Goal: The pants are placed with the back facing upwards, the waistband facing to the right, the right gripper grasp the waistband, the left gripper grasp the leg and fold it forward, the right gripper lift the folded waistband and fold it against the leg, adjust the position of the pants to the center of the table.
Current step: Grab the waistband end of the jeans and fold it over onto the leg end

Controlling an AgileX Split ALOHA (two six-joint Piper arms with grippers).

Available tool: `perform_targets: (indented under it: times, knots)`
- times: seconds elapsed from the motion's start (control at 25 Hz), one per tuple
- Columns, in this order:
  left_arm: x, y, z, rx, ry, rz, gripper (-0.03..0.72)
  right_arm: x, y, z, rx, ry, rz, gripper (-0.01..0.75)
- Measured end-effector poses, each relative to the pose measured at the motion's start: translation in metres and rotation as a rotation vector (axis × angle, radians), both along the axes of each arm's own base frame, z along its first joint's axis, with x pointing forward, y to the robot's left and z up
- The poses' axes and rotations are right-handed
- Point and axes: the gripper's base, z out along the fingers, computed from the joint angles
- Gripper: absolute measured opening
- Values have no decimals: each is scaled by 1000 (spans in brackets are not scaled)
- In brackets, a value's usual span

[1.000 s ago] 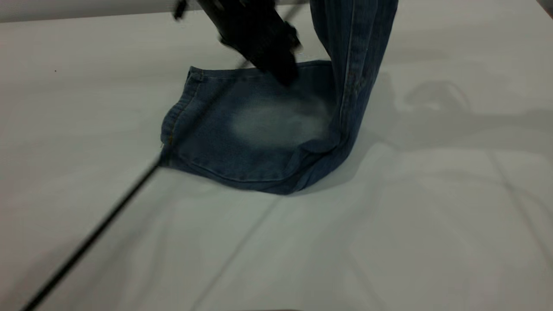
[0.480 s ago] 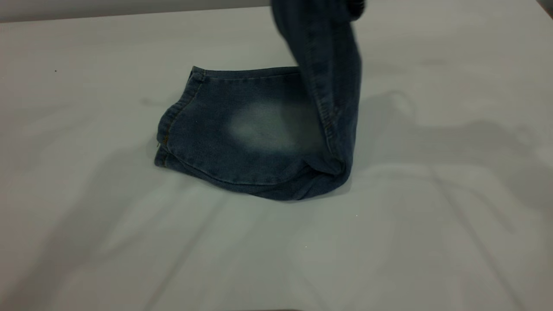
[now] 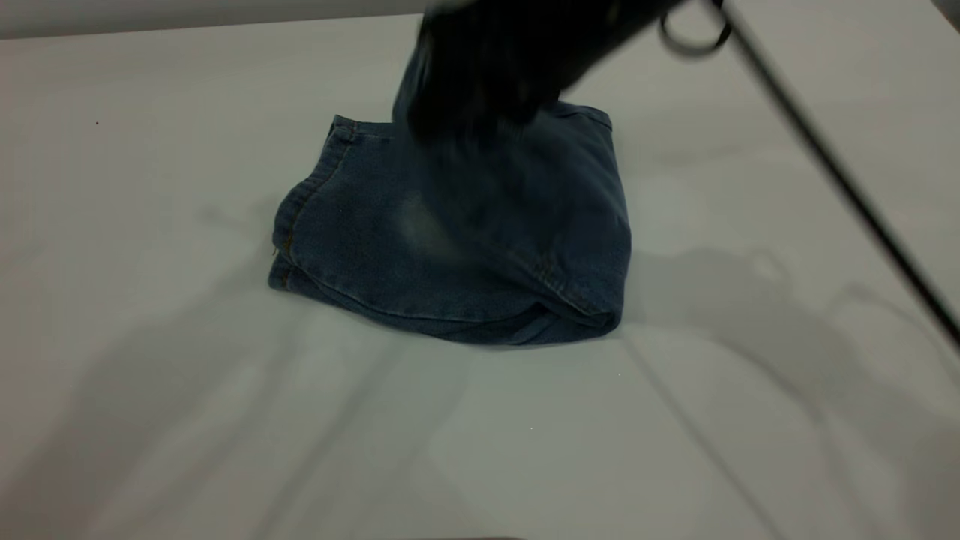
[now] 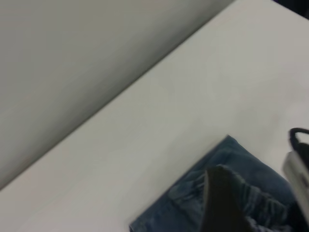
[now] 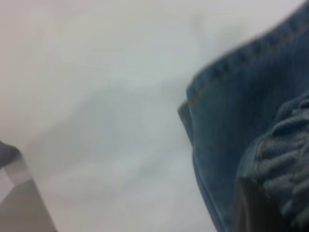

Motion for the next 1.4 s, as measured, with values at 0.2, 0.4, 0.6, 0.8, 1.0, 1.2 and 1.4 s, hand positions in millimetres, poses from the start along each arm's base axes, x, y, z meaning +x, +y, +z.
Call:
perform_targets:
  times: [0.2, 0.4, 0.6, 0.8, 1.0, 1.2, 1.4]
  knots:
    - [-2, 0, -3, 15, 37, -13, 392, 3, 2, -32, -8, 71, -75, 145]
    - [-3, 0, -5, 19, 49, -15, 392, -3, 11, -33, 9, 85, -74, 428]
    - [-3, 0, -5, 19, 50, -16, 392, -16, 28, -33, 1, 72, -11, 645]
    - [-4, 0, -6, 24, 60, -19, 391, -24, 44, -29, 5, 53, 35, 634]
    - [-5, 0, -7, 30, 73, -24, 391, -28, 63, -19, 23, 38, 79, 598]
    - [-5, 0, -7, 32, 79, -27, 391, -19, 64, -13, -12, 102, -15, 594]
    - [-5, 0, -7, 33, 80, -27, 391, -7, 77, 14, -76, 166, 2, 592]
